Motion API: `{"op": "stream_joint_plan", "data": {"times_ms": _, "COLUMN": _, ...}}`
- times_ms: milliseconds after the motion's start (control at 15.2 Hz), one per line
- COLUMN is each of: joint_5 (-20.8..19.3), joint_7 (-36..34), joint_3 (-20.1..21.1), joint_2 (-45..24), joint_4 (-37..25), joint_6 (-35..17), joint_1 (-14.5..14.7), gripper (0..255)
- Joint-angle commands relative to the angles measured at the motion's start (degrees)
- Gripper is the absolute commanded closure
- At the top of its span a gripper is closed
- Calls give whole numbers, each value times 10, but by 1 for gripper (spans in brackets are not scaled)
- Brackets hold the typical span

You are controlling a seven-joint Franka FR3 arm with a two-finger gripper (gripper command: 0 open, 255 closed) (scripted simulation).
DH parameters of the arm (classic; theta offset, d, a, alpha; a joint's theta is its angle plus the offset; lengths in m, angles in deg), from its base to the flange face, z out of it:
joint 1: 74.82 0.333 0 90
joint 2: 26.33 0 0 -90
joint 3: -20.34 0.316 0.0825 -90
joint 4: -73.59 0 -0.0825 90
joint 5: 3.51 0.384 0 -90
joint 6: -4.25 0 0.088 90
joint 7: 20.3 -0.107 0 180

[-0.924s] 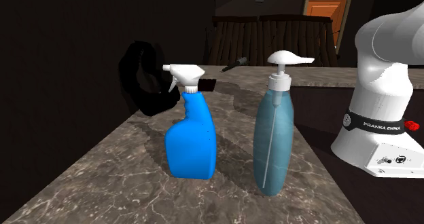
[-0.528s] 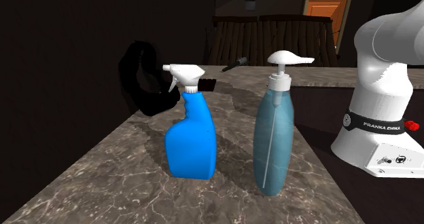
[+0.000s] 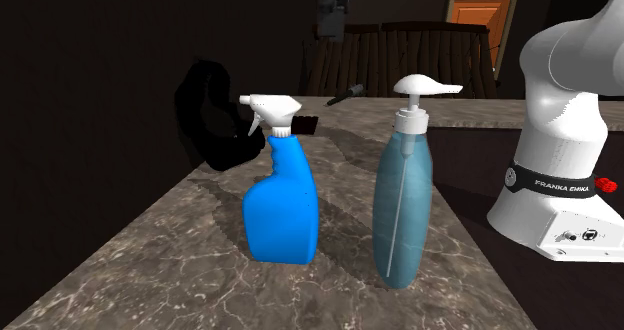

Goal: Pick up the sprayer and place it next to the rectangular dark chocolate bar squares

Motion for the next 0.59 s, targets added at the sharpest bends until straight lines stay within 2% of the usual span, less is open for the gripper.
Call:
{"op": "stream_joint_plan", "data": {"times_ms": 0, "joint_5": -3, "joint_7": -27, "joint_3": 23, "joint_2": -36, "joint_4": -14, "joint_6": -18, "joint_1": 2, "gripper": 0}}
{"op": "stream_joint_plan", "data": {"times_ms": 396, "joint_5": -38, "joint_7": -115, "joint_3": 85, "joint_2": -162, "joint_4": -79, "joint_6": -61, "joint_1": 7, "gripper": 0}}
{"op": "stream_joint_plan", "data": {"times_ms": 528, "joint_5": -39, "joint_7": -118, "joint_3": 86, "joint_2": -166, "joint_4": -75, "joint_6": -69, "joint_1": 8, "gripper": 0}}
